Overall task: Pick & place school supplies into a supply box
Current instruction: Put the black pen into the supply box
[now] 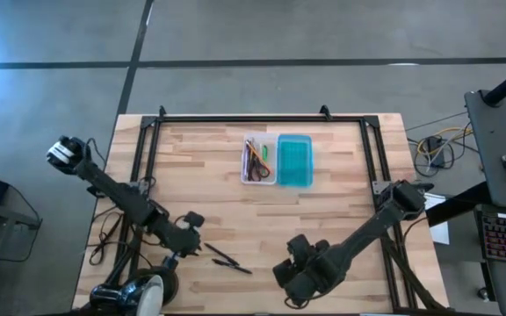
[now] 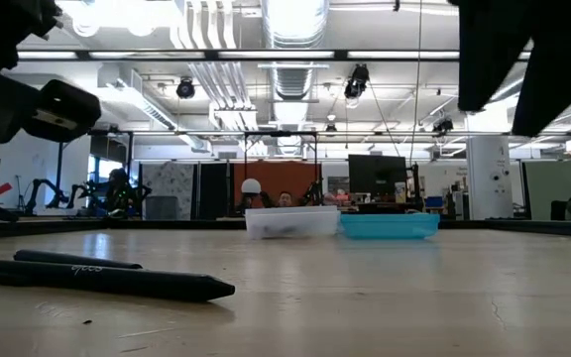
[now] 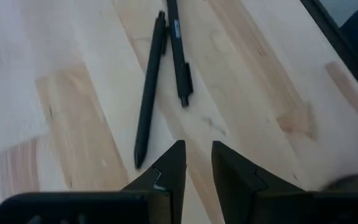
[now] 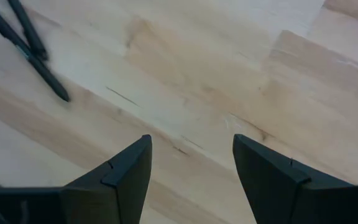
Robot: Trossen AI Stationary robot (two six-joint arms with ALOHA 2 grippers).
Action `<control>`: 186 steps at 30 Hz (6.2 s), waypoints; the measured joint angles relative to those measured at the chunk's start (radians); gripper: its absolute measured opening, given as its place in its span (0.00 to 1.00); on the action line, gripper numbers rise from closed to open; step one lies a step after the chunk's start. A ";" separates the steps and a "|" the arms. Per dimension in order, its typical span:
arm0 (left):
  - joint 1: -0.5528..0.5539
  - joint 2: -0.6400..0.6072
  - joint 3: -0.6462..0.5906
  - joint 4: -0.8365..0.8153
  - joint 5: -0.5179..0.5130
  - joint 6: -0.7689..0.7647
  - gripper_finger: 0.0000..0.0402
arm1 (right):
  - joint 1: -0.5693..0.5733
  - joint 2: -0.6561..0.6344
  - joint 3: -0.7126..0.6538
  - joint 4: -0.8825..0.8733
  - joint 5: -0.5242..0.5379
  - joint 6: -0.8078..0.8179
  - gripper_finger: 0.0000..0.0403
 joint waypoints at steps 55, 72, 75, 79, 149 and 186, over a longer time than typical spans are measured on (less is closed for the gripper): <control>0.119 0.322 0.193 0.016 0.020 0.252 0.17 | 0.010 0.011 -0.008 0.030 -0.052 -0.067 0.53; 0.133 0.354 0.110 0.069 0.040 0.244 0.17 | 0.009 0.011 -0.011 0.029 -0.050 -0.052 0.53; 0.147 0.355 0.100 0.086 0.044 0.235 0.16 | 0.007 0.011 -0.011 0.027 -0.050 -0.051 0.53; 0.159 0.356 0.100 0.087 0.041 0.240 0.10 | 0.006 0.011 -0.011 0.026 -0.049 -0.051 0.53; 0.837 0.375 0.427 0.224 0.283 -0.266 0.21 | -0.051 -0.028 -0.011 -0.380 0.076 0.221 0.53; 0.083 0.531 0.368 0.091 0.097 0.199 0.21 | -0.108 -0.053 -0.028 -0.353 0.023 -0.186 0.53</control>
